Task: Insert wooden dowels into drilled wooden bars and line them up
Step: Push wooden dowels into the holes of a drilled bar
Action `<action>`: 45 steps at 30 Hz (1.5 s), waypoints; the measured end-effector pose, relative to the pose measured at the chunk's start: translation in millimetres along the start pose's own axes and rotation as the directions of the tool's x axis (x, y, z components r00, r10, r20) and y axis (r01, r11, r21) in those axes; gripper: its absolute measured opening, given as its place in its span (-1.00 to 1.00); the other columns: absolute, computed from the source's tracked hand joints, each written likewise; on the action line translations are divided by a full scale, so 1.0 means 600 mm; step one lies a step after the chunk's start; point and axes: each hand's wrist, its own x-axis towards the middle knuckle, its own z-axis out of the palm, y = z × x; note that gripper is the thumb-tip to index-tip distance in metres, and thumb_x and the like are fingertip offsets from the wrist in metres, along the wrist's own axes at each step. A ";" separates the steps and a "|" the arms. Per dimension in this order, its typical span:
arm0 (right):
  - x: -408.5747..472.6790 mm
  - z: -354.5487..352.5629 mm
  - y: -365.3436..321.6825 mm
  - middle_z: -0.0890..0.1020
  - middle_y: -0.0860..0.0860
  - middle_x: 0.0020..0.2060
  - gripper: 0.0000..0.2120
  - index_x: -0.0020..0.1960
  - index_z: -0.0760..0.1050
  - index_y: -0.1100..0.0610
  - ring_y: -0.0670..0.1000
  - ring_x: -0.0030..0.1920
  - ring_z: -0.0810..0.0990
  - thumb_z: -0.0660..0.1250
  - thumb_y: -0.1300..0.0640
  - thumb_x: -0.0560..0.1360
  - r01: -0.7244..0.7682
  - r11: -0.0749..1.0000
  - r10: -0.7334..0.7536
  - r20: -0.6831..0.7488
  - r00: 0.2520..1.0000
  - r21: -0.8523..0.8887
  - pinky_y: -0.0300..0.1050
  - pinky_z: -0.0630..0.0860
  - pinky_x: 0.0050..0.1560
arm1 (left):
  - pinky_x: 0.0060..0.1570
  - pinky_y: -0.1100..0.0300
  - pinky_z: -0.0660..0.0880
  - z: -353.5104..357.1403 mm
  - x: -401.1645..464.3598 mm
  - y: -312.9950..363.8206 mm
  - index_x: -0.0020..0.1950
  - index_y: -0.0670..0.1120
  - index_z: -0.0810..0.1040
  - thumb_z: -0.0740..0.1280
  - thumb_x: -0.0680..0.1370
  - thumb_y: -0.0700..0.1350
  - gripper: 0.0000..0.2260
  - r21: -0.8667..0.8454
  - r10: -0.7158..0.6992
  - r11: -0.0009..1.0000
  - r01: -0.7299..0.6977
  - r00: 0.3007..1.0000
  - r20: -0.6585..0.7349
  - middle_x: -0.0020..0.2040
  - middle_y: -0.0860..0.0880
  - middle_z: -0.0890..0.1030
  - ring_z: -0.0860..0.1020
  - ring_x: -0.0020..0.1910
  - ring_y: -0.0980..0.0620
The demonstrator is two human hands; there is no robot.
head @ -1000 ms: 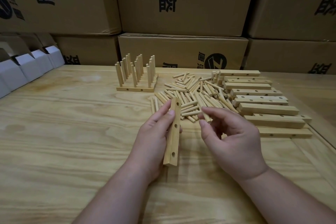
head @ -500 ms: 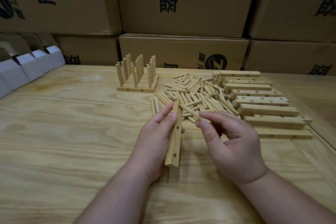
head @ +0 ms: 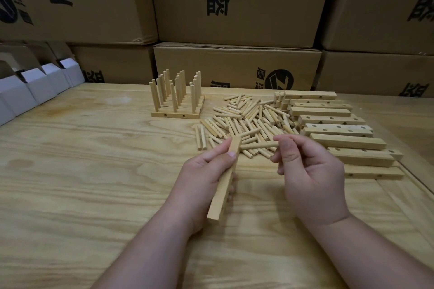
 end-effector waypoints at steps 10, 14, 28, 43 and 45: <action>-0.002 0.004 0.003 0.69 -0.03 -0.25 -0.91 -0.03 0.61 -0.06 -0.02 -0.39 0.60 0.33 0.04 0.60 -0.087 0.995 0.089 -0.034 0.995 0.051 -0.17 0.53 -0.38 | -0.50 0.24 0.48 -0.001 0.004 0.004 0.22 0.16 0.61 0.35 0.63 -0.11 -0.78 -0.088 -0.025 0.996 0.021 0.999 -0.046 -0.30 -0.05 0.67 0.58 -0.45 0.08; -0.004 0.005 0.003 0.72 -0.03 -0.22 -0.94 -0.01 0.60 0.00 -0.05 -0.39 0.60 0.36 0.13 0.59 -0.100 0.987 0.108 -0.061 0.992 0.128 -0.26 0.53 -0.39 | -0.54 0.24 0.44 0.002 0.005 0.001 0.12 0.17 0.60 0.29 0.64 -0.15 -0.78 -0.101 -0.046 0.994 0.040 0.997 -0.059 -0.36 -0.07 0.63 0.54 -0.49 0.05; -0.011 0.006 -0.003 0.72 0.06 -0.23 -0.87 0.00 0.63 0.15 0.03 -0.39 0.60 0.34 0.14 0.54 -0.061 0.983 0.056 0.033 0.998 0.175 -0.20 0.52 -0.36 | -0.47 0.21 0.48 0.002 0.009 -0.008 0.19 0.10 0.57 0.23 0.66 0.15 -0.78 0.045 0.035 0.998 -0.031 0.997 -0.076 -0.27 -0.04 0.64 0.52 -0.47 0.02; 0.000 -0.004 0.003 0.57 -0.01 -0.26 -0.82 0.01 0.66 -0.04 -0.04 -0.33 0.47 0.50 0.18 0.46 0.003 0.991 0.039 0.304 0.952 -0.135 -0.33 0.42 -0.30 | -0.47 0.24 0.48 0.001 0.000 0.000 -0.09 0.03 0.69 0.41 0.56 0.09 -0.84 0.135 0.078 0.989 -0.067 0.994 -0.080 -0.31 -0.06 0.66 0.56 -0.45 0.10; -0.001 -0.003 0.003 0.57 0.00 -0.28 -0.81 0.04 0.69 -0.01 -0.05 -0.29 0.50 0.52 0.16 0.45 0.054 0.984 0.004 0.326 0.945 -0.169 -0.38 0.40 -0.26 | -0.48 0.21 0.51 -0.004 -0.001 0.002 -0.16 0.02 0.67 0.38 0.58 0.11 -0.78 0.174 0.102 0.981 -0.080 0.987 -0.121 -0.37 -0.02 0.62 0.59 -0.42 0.11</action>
